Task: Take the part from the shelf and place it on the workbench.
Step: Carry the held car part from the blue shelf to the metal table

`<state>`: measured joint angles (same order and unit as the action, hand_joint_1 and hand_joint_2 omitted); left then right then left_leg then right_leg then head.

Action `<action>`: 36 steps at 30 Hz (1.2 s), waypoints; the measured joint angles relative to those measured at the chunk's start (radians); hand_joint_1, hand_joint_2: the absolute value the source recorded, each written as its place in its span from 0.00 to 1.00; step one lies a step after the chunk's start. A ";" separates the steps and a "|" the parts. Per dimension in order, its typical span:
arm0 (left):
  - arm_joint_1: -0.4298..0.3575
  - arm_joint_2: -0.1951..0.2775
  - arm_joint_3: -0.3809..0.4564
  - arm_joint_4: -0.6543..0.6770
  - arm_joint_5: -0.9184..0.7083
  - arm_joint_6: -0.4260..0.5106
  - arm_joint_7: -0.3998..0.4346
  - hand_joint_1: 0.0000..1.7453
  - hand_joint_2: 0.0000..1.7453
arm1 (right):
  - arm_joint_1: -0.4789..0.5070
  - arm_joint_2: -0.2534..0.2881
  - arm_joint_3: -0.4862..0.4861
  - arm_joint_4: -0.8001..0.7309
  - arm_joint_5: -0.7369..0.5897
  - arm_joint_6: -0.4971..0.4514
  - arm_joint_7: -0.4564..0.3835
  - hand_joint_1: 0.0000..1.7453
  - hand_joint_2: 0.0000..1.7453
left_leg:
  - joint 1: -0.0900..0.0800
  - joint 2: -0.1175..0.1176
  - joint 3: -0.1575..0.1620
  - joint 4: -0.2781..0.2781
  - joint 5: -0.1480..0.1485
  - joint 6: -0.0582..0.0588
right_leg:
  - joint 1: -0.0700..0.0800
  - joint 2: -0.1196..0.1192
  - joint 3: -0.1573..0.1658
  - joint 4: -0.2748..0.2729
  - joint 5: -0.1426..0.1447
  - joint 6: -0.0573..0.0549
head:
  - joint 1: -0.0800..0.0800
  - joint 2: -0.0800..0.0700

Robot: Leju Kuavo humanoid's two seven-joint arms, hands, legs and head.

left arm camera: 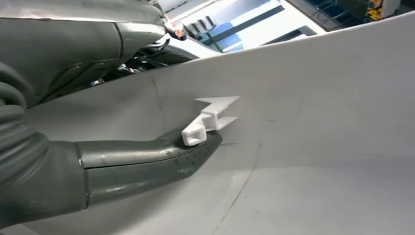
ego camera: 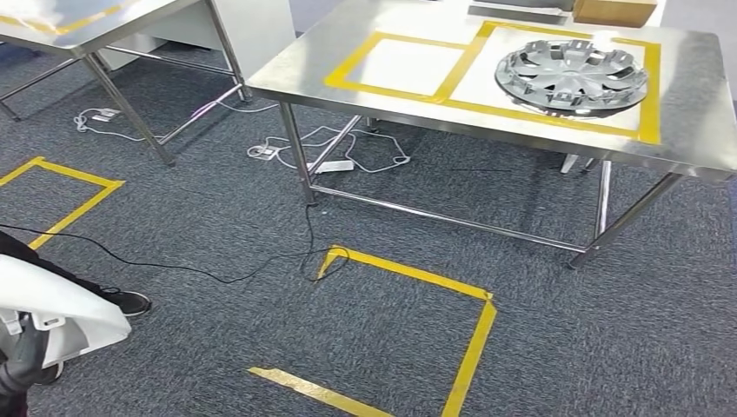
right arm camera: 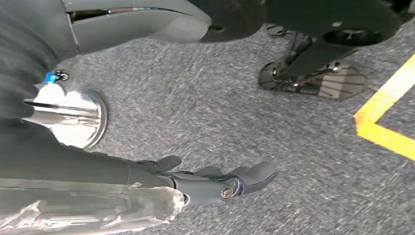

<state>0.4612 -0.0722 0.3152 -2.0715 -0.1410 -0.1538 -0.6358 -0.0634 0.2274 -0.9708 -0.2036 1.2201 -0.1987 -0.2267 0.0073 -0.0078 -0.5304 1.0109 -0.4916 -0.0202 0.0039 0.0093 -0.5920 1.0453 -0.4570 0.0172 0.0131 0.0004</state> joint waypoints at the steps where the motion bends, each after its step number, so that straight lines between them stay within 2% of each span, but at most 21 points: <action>1: -0.002 -0.001 0.006 0.000 0.001 -0.002 0.000 1.00 1.00 | 0.000 0.000 0.000 0.000 0.000 0.000 0.001 0.00 1.00 | 0.001 0.000 -0.004 0.012 -0.009 -0.006 | -0.002 0.000 0.004 -0.004 0.000 -0.006 | -0.001 0.000; 3: -0.007 -0.002 0.022 -0.001 0.004 -0.008 0.000 1.00 1.00 | -0.001 0.000 0.000 0.000 0.001 -0.001 0.002 0.00 1.00 | 0.002 0.001 -0.047 0.100 -0.053 -0.015 | -0.006 -0.001 0.012 -0.010 -0.002 -0.017 | -0.004 0.000; 5: -0.011 -0.004 0.037 -0.001 0.006 -0.014 0.000 1.00 1.00 | -0.001 0.000 0.000 0.000 0.001 -0.001 0.003 0.00 1.00 | 0.003 0.001 -0.125 0.234 -0.103 -0.021 | -0.006 -0.001 0.018 -0.011 -0.009 -0.022 | -0.005 0.000; 6: -0.012 -0.005 0.042 -0.001 0.007 -0.015 0.001 1.00 1.00 | -0.001 0.000 0.000 0.000 0.001 -0.001 0.003 0.00 1.00 | 0.003 0.001 -0.154 0.273 -0.105 -0.022 | -0.006 -0.001 0.023 -0.011 -0.013 -0.023 | -0.005 0.000; 7: -0.012 -0.005 0.047 -0.001 0.008 -0.016 0.001 1.00 1.00 | 0.000 0.000 0.000 0.000 0.001 -0.001 0.003 0.00 1.00 | 0.003 0.001 -0.166 0.278 -0.086 -0.022 | -0.007 0.000 0.029 -0.011 -0.018 -0.022 | -0.005 0.000; 8: -0.013 -0.006 0.051 -0.001 0.008 -0.016 0.001 1.00 1.00 | 0.001 0.000 0.000 0.000 0.001 -0.001 0.003 0.00 1.00 | 0.003 0.001 -0.159 0.245 -0.048 -0.022 | -0.008 0.001 0.037 -0.011 -0.024 -0.020 | -0.005 0.000; 10: -0.013 -0.007 0.056 -0.001 0.009 -0.017 0.001 1.00 1.00 | 0.001 0.000 0.000 0.000 0.001 -0.001 0.003 0.00 1.00 | 0.003 0.002 -0.109 0.116 0.035 -0.020 | -0.008 0.003 0.052 -0.010 -0.037 -0.013 | -0.006 0.000; 11: -0.014 -0.008 0.058 -0.002 0.009 -0.017 0.001 1.00 1.00 | 0.001 0.000 0.000 0.000 0.001 -0.001 0.003 0.00 1.00 | 0.002 0.002 -0.085 0.060 0.055 -0.016 | -0.007 0.004 0.055 -0.009 -0.045 -0.007 | -0.006 0.000; 13: -0.016 -0.010 0.063 -0.002 0.010 -0.018 0.001 1.00 1.00 | -0.001 0.000 0.000 0.000 0.001 -0.001 0.003 0.00 1.00 | 0.000 0.001 -0.064 0.011 0.055 -0.005 | -0.003 0.005 0.057 -0.012 -0.057 0.004 | -0.008 0.000; 15: -0.017 -0.011 0.067 -0.002 0.010 -0.018 0.001 1.00 1.00 | -0.002 0.000 0.000 0.000 0.001 -0.001 0.004 0.00 1.00 | 0.001 -0.001 -0.059 0.005 0.048 0.009 | -0.003 0.003 0.064 -0.018 -0.064 0.014 | -0.007 0.000; 17: -0.017 -0.012 0.069 -0.003 0.010 -0.020 0.001 1.00 1.00 | -0.003 0.000 0.000 0.000 0.001 -0.001 0.004 0.00 1.00 | 0.004 0.000 -0.050 0.002 0.042 0.023 | -0.004 0.001 0.053 0.019 -0.087 0.024 | -0.004 0.000; 18: -0.018 -0.013 0.072 -0.003 0.011 -0.023 0.001 1.00 1.00 | -0.003 0.000 0.000 0.000 0.001 -0.001 0.004 0.00 1.00 | 0.005 0.001 -0.045 0.002 0.039 0.028 | -0.004 0.000 0.029 0.069 -0.111 0.028 | -0.003 0.000; 20: -0.021 -0.017 0.078 -0.003 0.012 -0.032 0.001 1.00 1.00 | -0.002 0.000 0.000 0.000 0.002 -0.001 0.005 0.00 1.00 | 0.004 0.002 -0.035 0.002 0.028 0.036 | -0.004 -0.001 -0.055 0.213 -0.165 0.033 | -0.001 0.000; 21: -0.022 -0.020 0.082 -0.003 0.013 -0.037 0.002 1.00 1.00 | 0.000 0.000 0.000 0.000 0.002 -0.001 0.007 0.00 1.00 | 0.003 0.002 -0.028 0.002 0.022 0.037 | -0.004 -0.001 -0.092 0.265 -0.173 0.033 | -0.002 0.000; 22: -0.023 -0.023 0.087 -0.003 0.014 -0.041 0.002 1.00 1.00 | 0.002 0.000 0.000 0.000 0.002 -0.001 0.009 0.00 1.00 | 0.002 0.001 -0.020 0.002 0.015 0.037 | -0.004 -0.001 -0.113 0.282 -0.159 0.032 | -0.001 0.000; 23: -0.024 -0.026 0.091 -0.003 0.014 -0.045 0.002 1.00 1.00 | 0.003 0.000 0.000 0.000 0.002 -0.002 0.010 0.00 1.00 | 0.002 0.000 -0.009 0.002 0.007 0.036 | -0.004 -0.001 -0.113 0.257 -0.124 0.030 | -0.002 0.000; 25: -0.026 -0.031 0.098 -0.003 0.015 -0.051 0.002 1.00 1.00 | 0.004 0.000 0.000 0.000 0.002 -0.002 0.012 0.00 1.00 | 0.001 -0.001 0.016 0.002 -0.011 0.032 | -0.003 -0.001 -0.069 0.127 -0.031 0.024 | -0.001 0.000; 27: -0.030 -0.036 0.105 -0.002 0.015 -0.054 0.002 1.00 1.00 | 0.003 0.000 0.000 0.000 0.002 -0.002 0.015 0.00 1.00 | -0.001 -0.002 0.029 0.003 -0.026 0.024 | -0.001 -0.001 -0.027 0.028 0.012 0.018 | -0.002 0.000; 32: -0.044 -0.045 0.119 -0.002 0.015 -0.063 0.003 1.00 1.00 | 0.002 0.000 0.000 0.000 0.002 -0.002 0.022 0.00 1.00 | 0.001 -0.002 0.031 0.018 -0.051 -0.001 | -0.003 -0.001 0.000 -0.006 0.002 -0.007 | -0.009 0.000; 33: -0.047 -0.047 0.121 -0.001 0.015 -0.065 0.002 1.00 1.00 | 0.001 0.000 0.000 0.000 0.002 -0.002 0.022 0.00 1.00 | 0.001 -0.001 0.010 0.060 -0.070 -0.006 | -0.006 -0.001 0.009 -0.012 0.000 -0.013 | -0.011 0.000; 36: -0.048 -0.062 0.123 0.001 0.010 -0.071 -0.003 1.00 1.00 | -0.001 0.000 0.000 0.000 0.001 -0.003 0.022 0.00 1.00 | 0.004 0.000 -0.117 0.254 -0.126 -0.014 | -0.008 -0.001 0.028 -0.015 -0.016 -0.019 | -0.014 0.000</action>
<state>0.4134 -0.1344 0.4377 -2.0702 -0.1313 -0.2250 -0.6385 -0.0642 0.2274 -0.9709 -0.2041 1.2209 -0.2016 -0.2045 0.0110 -0.0083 -0.6476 1.2648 -0.6177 -0.0346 -0.0037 0.0083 -0.5636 1.0308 -0.4731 -0.0022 -0.0010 0.0004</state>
